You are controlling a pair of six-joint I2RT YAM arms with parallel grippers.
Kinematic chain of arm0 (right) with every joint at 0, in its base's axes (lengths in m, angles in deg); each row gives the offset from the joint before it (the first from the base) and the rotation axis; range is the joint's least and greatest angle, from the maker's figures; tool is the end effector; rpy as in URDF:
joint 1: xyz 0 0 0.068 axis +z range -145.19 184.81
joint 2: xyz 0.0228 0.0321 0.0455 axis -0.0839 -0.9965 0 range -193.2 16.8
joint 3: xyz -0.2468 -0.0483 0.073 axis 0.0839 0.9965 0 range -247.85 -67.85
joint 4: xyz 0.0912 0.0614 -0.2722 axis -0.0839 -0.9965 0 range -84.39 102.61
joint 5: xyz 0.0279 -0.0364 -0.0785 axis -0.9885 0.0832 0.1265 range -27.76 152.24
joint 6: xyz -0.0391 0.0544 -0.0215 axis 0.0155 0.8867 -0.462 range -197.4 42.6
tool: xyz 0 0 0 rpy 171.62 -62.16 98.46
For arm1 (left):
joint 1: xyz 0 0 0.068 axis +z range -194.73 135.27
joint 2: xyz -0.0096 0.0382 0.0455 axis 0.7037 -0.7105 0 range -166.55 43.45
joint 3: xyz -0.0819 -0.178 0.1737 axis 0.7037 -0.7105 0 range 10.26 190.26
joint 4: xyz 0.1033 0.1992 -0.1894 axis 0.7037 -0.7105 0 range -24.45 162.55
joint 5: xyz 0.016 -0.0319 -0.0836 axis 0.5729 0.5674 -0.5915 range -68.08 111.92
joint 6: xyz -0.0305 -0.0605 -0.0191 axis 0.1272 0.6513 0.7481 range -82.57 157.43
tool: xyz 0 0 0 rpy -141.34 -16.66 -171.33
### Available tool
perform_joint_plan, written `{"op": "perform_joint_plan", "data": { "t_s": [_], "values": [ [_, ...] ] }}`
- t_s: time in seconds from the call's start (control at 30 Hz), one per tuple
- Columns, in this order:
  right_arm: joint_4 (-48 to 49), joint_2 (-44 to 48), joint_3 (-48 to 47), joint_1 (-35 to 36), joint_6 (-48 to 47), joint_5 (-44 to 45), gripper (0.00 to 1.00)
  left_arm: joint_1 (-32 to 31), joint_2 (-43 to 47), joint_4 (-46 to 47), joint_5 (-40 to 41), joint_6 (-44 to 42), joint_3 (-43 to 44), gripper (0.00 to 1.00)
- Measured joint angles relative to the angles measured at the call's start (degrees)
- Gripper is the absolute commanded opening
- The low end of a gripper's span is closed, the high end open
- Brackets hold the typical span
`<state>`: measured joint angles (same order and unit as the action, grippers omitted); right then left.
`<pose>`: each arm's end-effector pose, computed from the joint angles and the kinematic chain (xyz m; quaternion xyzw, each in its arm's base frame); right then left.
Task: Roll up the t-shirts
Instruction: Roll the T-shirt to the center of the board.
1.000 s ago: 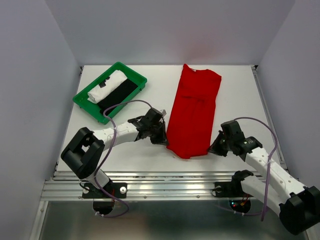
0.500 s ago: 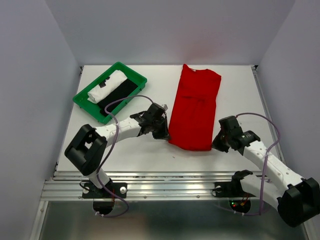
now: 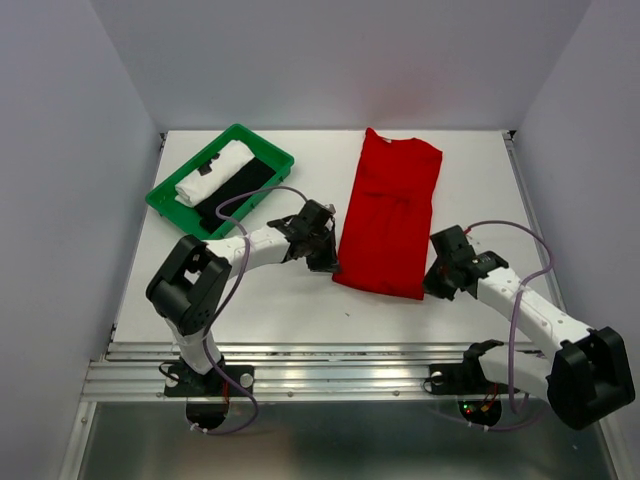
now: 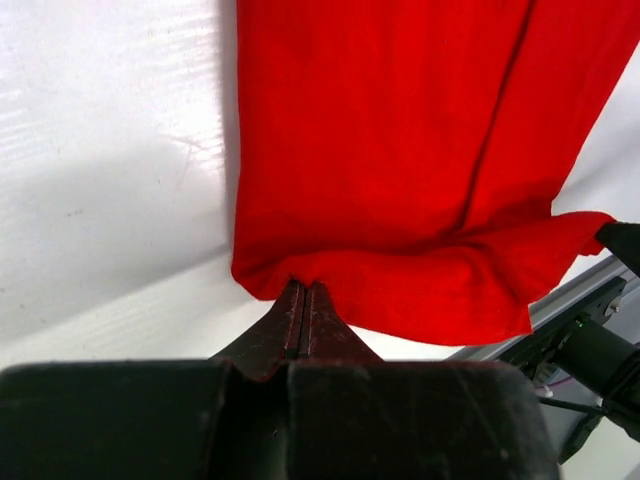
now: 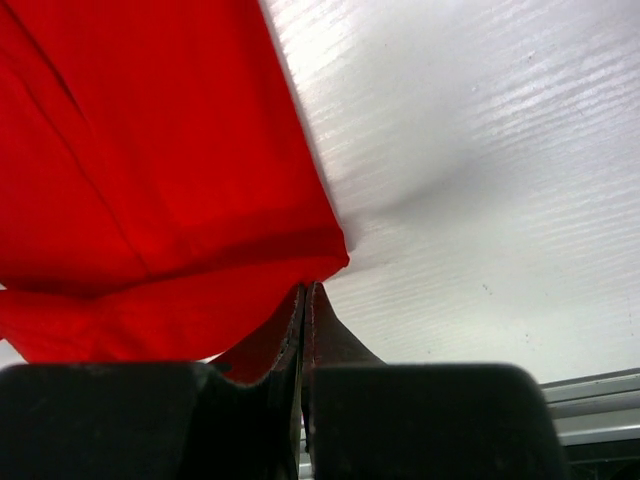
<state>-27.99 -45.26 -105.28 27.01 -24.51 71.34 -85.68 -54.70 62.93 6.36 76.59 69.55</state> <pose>0.2211 0.0803 0.1562 0.2741 0.9345 0.0688 0.2167 0.2894 -0.2717 0.1384 0.0625 0.9256 -0.3229 0.1874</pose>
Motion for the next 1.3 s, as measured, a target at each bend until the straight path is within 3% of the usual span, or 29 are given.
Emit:
{"op": "perform_joint_plan", "data": {
  "t_s": [0.43,0.53,0.57,0.67,0.77,0.83,0.9,1.03,1.17,1.2,1.3],
  "values": [
    [2.3,-5.9,-2.9,0.0,-0.3,3.3,0.01,0.9,-3.9,-0.5,0.7,-1.2,2.5,0.00],
    [2.7,-7.3,-3.4,0.0,-0.7,4.1,0.11,1.0,-5.4,-0.7,1.0,-1.4,3.8,0.00],
    [2.9,-8.0,-3.6,0.0,-0.9,4.5,0.20,1.0,-6.1,-0.8,1.1,-1.6,4.5,0.00],
    [3.1,-9.5,-4.7,0.0,-1.7,5.6,0.38,1.3,-7.7,-1.4,1.5,-2.1,6.1,0.11],
    [2.9,-9.4,-6.1,0.0,-2.5,6.9,0.43,1.3,-8.0,-2.7,2.5,-2.4,7.3,0.21],
    [2.8,-8.7,-7.4,0.0,-3.2,7.6,0.43,1.3,-7.8,-3.5,4.1,-2.5,8.1,0.35],
    [2.2,-7.6,-8.7,0.0,-4.1,8.2,0.43,1.3,-7.0,-4.0,6.2,-2.4,8.1,0.43],
    [1.2,-5.1,-10.8,0.0,-6.7,8.2,0.37,1.3,-2.1,-5.0,11.9,-0.7,7.7,0.49],
    [1.0,-4.6,-10.7,0.2,-9.4,4.1,0.21,1.3,4.7,-4.9,17.1,0.7,6.2,0.37],
    [1.0,-4.6,-10.5,0.4,-9.9,3.4,0.19,1.3,6.1,-4.8,17.8,0.8,5.9,0.25],
    [1.2,-4.6,-9.4,1.9,-10.7,0.5,0.13,0.5,7.3,-4.6,18.3,0.6,5.7,0.12]
  ]
}}
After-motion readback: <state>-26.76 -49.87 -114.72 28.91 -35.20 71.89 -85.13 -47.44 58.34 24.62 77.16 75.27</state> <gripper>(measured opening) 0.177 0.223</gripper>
